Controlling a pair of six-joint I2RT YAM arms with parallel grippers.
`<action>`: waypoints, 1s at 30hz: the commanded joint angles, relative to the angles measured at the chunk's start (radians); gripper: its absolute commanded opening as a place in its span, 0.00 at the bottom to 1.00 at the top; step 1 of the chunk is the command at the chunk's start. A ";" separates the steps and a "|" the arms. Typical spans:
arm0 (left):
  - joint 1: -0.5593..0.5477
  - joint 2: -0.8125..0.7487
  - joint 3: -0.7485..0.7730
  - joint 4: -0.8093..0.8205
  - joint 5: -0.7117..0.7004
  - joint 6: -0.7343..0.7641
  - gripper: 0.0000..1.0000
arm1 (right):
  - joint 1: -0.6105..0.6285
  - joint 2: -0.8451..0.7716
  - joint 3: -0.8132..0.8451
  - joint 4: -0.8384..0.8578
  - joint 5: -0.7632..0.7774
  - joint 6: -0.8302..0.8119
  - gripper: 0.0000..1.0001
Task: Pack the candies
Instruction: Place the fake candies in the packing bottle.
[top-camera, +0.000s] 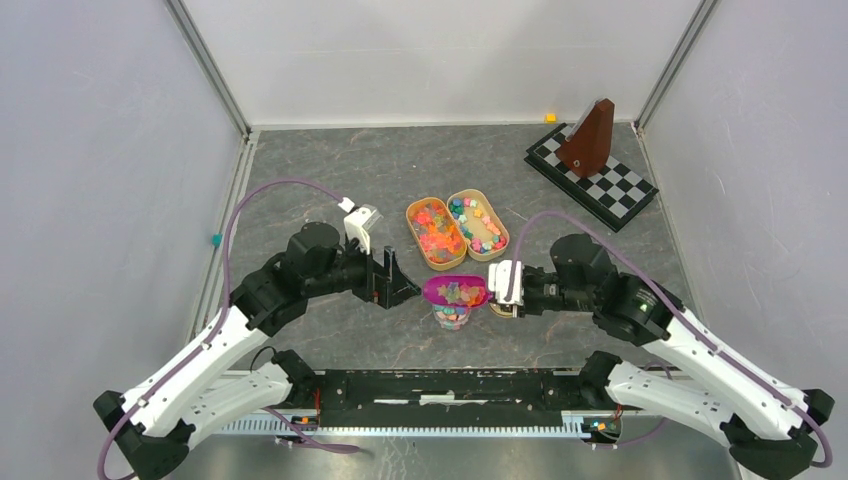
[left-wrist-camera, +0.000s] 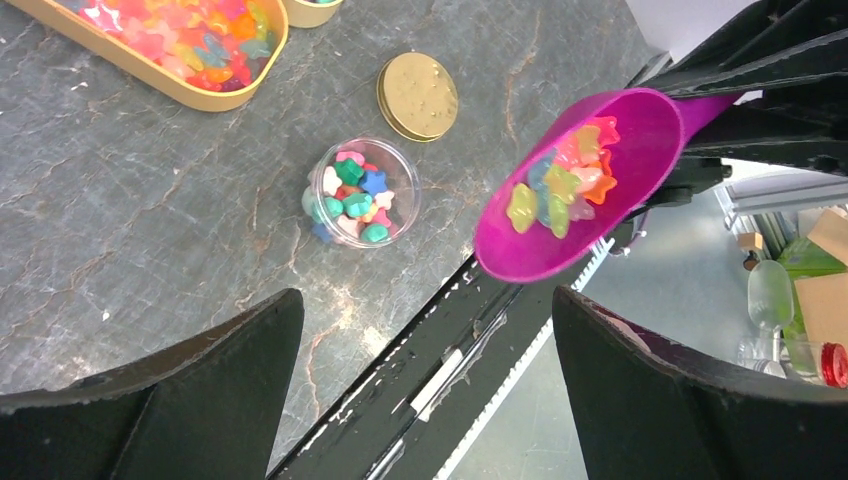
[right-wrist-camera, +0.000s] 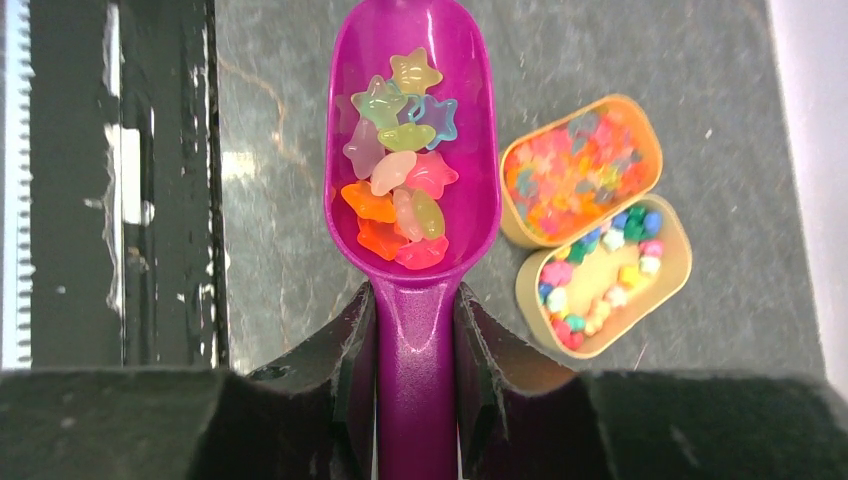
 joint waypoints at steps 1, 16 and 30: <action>0.000 -0.036 0.050 -0.038 -0.062 -0.011 1.00 | 0.002 0.036 0.052 -0.091 0.087 -0.031 0.00; 0.000 -0.157 0.048 -0.145 -0.298 0.058 1.00 | 0.039 0.144 0.061 -0.216 0.254 -0.013 0.00; 0.001 -0.276 -0.015 -0.153 -0.455 0.101 1.00 | 0.122 0.279 0.103 -0.275 0.422 0.034 0.00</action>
